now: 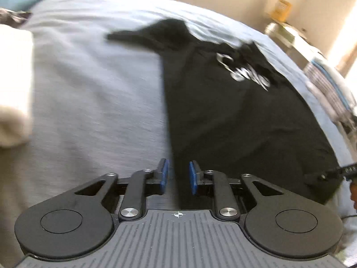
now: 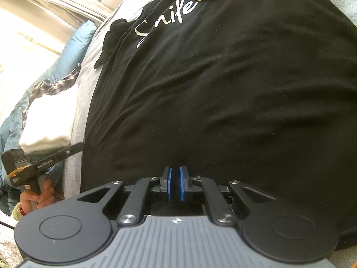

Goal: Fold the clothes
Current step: 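Pinch the folded side edge with the right gripper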

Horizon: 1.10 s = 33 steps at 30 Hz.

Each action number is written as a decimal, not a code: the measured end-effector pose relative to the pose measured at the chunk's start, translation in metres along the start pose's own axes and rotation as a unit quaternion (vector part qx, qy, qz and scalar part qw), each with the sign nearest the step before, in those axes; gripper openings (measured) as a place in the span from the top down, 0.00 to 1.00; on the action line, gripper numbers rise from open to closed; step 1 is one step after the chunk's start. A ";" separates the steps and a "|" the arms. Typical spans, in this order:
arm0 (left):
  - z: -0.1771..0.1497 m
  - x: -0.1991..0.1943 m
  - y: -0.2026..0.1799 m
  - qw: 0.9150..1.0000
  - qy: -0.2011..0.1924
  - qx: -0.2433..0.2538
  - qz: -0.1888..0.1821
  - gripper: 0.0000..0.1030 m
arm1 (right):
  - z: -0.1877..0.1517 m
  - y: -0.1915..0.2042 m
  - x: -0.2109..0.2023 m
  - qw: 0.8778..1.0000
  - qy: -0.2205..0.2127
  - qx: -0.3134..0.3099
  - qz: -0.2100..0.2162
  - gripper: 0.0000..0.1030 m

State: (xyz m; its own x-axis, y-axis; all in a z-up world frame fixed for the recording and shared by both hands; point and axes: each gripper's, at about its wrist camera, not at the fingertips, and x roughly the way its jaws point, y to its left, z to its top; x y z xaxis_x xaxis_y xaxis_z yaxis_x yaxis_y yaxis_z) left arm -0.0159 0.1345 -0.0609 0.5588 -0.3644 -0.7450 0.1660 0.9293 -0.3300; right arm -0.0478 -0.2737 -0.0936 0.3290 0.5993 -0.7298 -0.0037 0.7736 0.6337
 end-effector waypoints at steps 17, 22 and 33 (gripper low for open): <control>-0.048 -0.038 0.007 0.994 0.092 -0.025 -0.049 0.79 | 0.001 -0.003 0.003 1.000 0.004 0.013 0.014 0.93; -0.044 -0.024 -0.013 0.992 0.080 -0.031 -0.097 0.78 | 0.001 -0.004 0.003 1.000 0.005 0.016 0.014 0.93; -0.061 -0.027 0.000 0.991 0.106 -0.051 -0.064 0.78 | 0.001 -0.003 0.002 1.000 0.004 0.013 0.013 0.93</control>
State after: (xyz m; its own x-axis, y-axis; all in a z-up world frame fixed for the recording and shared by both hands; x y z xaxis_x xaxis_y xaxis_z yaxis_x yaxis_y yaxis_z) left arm -0.0805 0.1402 -0.0760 0.3527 -0.4943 -0.7945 0.1362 0.8672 -0.4790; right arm -0.0461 -0.2751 -0.0970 0.3214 0.6211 -0.7148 0.0129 0.7519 0.6592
